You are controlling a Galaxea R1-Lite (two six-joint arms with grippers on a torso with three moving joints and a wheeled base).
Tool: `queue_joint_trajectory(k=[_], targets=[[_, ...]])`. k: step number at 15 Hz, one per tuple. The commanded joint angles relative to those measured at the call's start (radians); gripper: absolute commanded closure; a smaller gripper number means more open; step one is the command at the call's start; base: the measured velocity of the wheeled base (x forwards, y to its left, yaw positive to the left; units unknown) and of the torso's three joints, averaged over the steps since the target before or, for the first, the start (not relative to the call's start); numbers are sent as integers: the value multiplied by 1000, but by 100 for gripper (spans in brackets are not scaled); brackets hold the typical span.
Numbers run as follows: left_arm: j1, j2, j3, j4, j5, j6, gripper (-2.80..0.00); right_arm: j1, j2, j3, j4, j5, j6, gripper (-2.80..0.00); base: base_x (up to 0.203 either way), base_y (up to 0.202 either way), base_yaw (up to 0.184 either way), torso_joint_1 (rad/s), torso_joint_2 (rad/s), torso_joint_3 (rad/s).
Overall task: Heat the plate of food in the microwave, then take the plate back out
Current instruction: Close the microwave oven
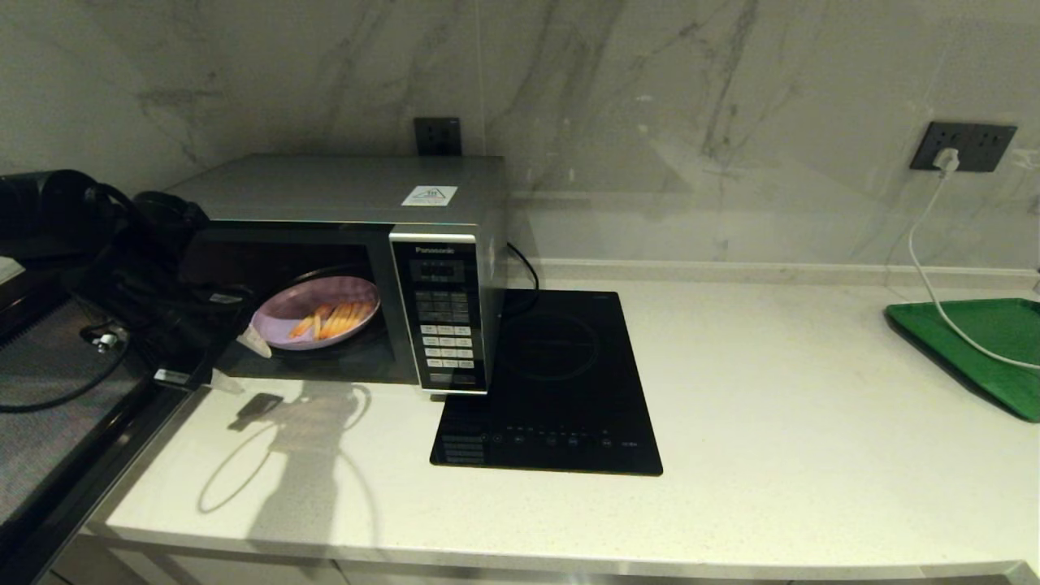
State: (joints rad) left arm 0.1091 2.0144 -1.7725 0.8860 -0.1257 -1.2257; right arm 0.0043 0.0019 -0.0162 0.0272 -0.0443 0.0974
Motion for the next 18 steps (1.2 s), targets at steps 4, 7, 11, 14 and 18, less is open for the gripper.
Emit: queue_joint_trajectory(k=[4, 7, 11, 14, 18], targets=[[-1, -298, 228, 9, -35, 101, 0, 0, 0, -1, 0, 0, 1, 0, 0, 0, 0, 0, 0, 0], [16, -465, 250, 49, -57, 263, 0, 0, 0, 0, 0, 0, 1, 0, 0, 0, 0, 0, 0, 0], [219, -586, 138, 53, -78, 483, 0, 0, 0, -1, 0, 0, 1, 0, 0, 0, 0, 0, 0, 0], [447, -587, 84, -5, -94, 692, 0, 0, 0, 1, 0, 0, 1, 0, 0, 0, 0, 0, 0, 0], [668, -456, -54, -28, -134, 851, 0, 0, 0, -1, 0, 0, 1, 0, 0, 0, 0, 0, 0, 0]])
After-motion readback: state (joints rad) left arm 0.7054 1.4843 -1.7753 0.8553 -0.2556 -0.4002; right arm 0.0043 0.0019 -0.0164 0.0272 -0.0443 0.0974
